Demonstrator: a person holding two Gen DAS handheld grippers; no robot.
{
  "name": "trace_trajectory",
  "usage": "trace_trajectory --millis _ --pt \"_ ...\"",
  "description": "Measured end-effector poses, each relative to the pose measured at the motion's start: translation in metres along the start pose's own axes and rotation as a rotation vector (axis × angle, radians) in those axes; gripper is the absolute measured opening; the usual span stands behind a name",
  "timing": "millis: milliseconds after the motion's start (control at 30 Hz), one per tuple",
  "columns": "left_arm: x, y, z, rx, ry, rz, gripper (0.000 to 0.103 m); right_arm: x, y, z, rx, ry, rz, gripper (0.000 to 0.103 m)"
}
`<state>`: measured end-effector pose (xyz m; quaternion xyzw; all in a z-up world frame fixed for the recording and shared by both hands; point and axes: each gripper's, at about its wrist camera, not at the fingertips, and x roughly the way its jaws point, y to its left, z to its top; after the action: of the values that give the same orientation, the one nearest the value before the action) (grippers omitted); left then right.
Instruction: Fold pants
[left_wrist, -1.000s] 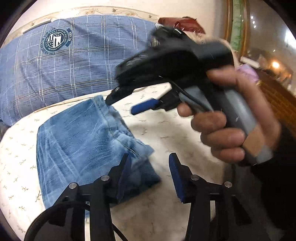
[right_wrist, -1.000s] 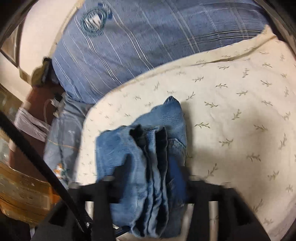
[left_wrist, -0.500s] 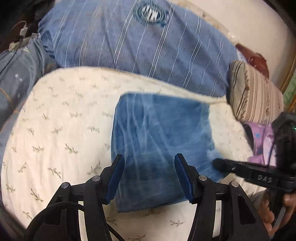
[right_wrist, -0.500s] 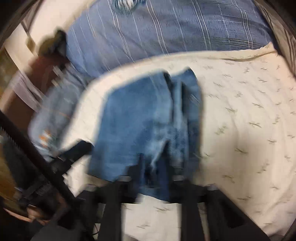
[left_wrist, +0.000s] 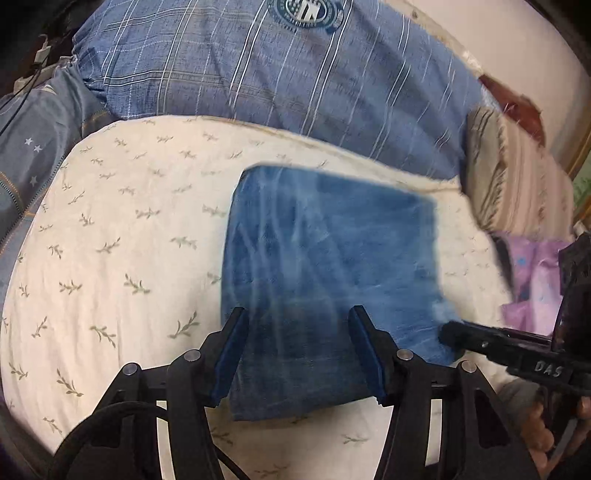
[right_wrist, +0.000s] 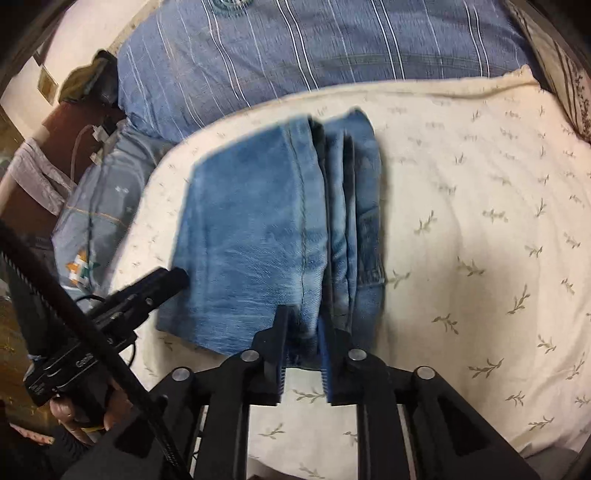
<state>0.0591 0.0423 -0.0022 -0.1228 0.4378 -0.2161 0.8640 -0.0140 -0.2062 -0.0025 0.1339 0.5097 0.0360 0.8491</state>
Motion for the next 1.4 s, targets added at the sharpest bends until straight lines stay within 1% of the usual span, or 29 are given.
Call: trace_trajectory --millis 33,67,100,133,200,267,300,367,433,500,533,567,600,633,667,700,767,833,867,933,1000,1033,1067,1100,1133,1167,1267,1333,1400 --pt "-0.007 0.002 0.002 -0.006 -0.007 -0.005 0.057 -0.013 0.001 0.004 0.001 -0.039 0.025 0.052" --pt "-0.013 0.003 0.01 -0.01 -0.014 -0.013 0.057 -0.023 0.001 0.007 0.001 -0.076 0.045 0.082" --pt "-0.018 0.002 0.024 -0.007 -0.017 -0.027 0.058 -0.033 0.0 0.014 0.002 -0.114 0.064 0.093" --pt "-0.02 0.002 0.034 0.0 -0.014 -0.029 0.059 -0.042 0.0 0.028 0.004 -0.148 0.074 0.096" --pt "-0.015 0.004 0.063 0.004 0.003 0.0 0.064 -0.043 -0.002 0.052 0.013 -0.136 0.056 0.096" --pt "0.006 0.011 0.092 -0.021 0.058 0.014 0.067 -0.028 -0.005 0.087 0.022 -0.082 0.028 0.095" --pt "0.021 0.016 0.106 -0.027 0.099 0.002 0.067 -0.018 -0.004 0.102 0.015 -0.069 0.025 0.093" --pt "0.05 0.024 0.122 -0.028 0.161 -0.012 0.065 0.004 -0.007 0.122 -0.003 -0.027 0.014 0.079" --pt "0.07 0.037 0.123 -0.043 0.171 -0.033 0.063 0.02 -0.015 0.123 0.001 -0.031 0.047 0.068" --pt "0.083 0.054 0.113 -0.111 0.166 -0.087 0.062 0.032 -0.029 0.109 0.029 -0.025 0.109 0.057" --pt "0.09 0.06 0.109 -0.171 0.187 -0.096 0.061 0.038 -0.032 0.104 0.033 0.001 0.097 0.041" --pt "0.096 0.062 0.109 -0.214 0.202 -0.135 0.059 0.041 -0.032 0.101 0.025 0.013 0.101 0.035" --pt "0.099 0.059 0.111 -0.202 0.212 -0.136 0.059 0.045 -0.031 0.102 0.011 0.021 0.11 0.035" --pt "0.101 0.056 0.112 -0.176 0.211 -0.111 0.057 0.049 -0.028 0.103 -0.003 0.03 0.09 0.023" --pt "0.103 0.051 0.115 -0.141 0.203 -0.089 0.048 0.053 -0.025 0.105 -0.017 0.047 0.066 0.018" --pt "0.103 0.052 0.116 -0.142 0.197 -0.096 0.041 0.054 -0.024 0.106 -0.015 0.047 0.062 0.016" --pt "0.099 0.056 0.115 -0.177 0.166 -0.124 0.033 0.043 -0.023 0.107 0.001 0.016 0.08 0.013" --pt "0.1 0.057 0.114 -0.169 0.151 -0.137 0.031 0.034 -0.025 0.105 -0.005 -0.016 0.088 0.013" --pt "0.104 0.058 0.113 -0.189 0.169 -0.115 0.031 0.04 -0.028 0.106 0.005 0.001 0.077 0.013" --pt "0.109 0.057 0.111 -0.186 0.181 -0.092 0.033 0.071 -0.042 0.105 0.057 0.104 0.058 0.014" --pt "0.107 0.054 0.11 -0.175 0.172 -0.077 0.037 0.073 -0.041 0.103 0.056 0.108 0.046 0.018" --pt "0.102 0.054 0.11 -0.175 0.169 -0.075 0.038 0.064 -0.034 0.103 0.022 0.084 0.036 0.026" --pt "0.099 0.054 0.11 -0.178 0.165 -0.078 0.04 0.058 -0.028 0.104 -0.003 0.062 0.021 0.044" --pt "0.095 0.055 0.11 -0.186 0.16 -0.08 0.044 0.047 -0.024 0.102 -0.022 0.026 0.009 0.056" --pt "0.091 0.056 0.109 -0.196 0.158 -0.08 0.045 0.041 -0.023 0.102 -0.022 0.0 0.012 0.078" --pt "0.087 0.057 0.108 -0.202 0.162 -0.08 0.049 0.032 -0.025 0.101 -0.012 -0.035 0.022 0.086" --pt "0.074 0.062 0.096 -0.215 0.159 -0.083 0.051 0.022 -0.04 0.095 0.061 -0.05 0.036 0.085" --pt "0.066 0.067 0.083 -0.233 0.143 -0.06 0.055 0.021 -0.052 0.084 0.126 -0.032 0.079 0.085" --pt "0.065 0.067 0.075 -0.251 0.146 -0.065 0.055 0.029 -0.058 0.074 0.154 0.001 0.066 0.085"
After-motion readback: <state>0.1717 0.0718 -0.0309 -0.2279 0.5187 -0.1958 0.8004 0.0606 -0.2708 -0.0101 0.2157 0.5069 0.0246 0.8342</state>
